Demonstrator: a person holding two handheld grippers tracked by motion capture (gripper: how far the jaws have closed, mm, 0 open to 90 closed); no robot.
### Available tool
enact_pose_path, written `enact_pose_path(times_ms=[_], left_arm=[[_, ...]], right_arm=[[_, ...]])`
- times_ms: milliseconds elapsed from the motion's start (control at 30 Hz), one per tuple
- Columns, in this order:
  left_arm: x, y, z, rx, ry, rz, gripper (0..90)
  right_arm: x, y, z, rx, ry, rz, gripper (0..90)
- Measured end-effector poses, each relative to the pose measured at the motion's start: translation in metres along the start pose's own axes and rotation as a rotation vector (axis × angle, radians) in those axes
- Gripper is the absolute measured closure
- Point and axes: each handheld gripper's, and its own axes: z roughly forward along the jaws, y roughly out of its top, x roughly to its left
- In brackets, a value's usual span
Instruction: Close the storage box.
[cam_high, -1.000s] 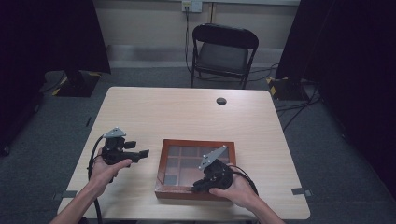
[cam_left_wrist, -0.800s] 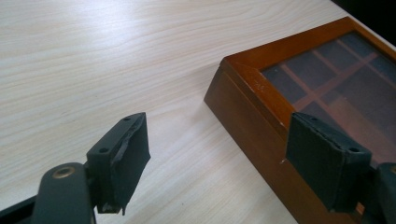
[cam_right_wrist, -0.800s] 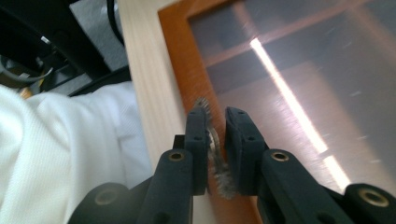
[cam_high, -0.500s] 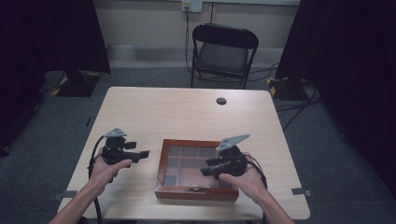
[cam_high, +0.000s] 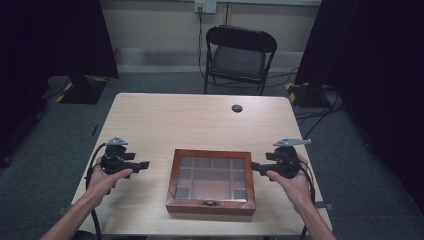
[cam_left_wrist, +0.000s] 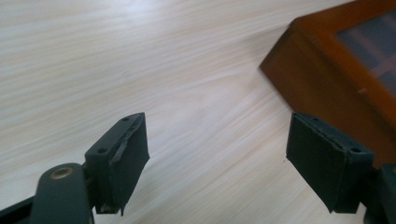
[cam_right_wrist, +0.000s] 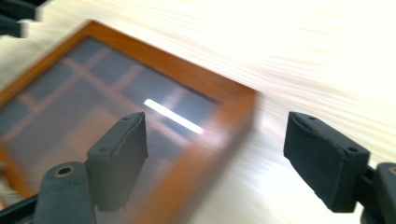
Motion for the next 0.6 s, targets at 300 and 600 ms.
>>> enact_pose_path(times_ms=[300,600], left_arm=[[0.011,-0.011,0.011,0.084,0.090,0.004,20.2],[0.014,-0.016,0.025,0.086,0.235,-0.011,18.3]], right_arm=[[-0.053,-0.043,0.015,0.137,-0.207,0.218,15.0],[-0.059,-0.061,0.035,0.197,-0.386,0.161,13.6]])
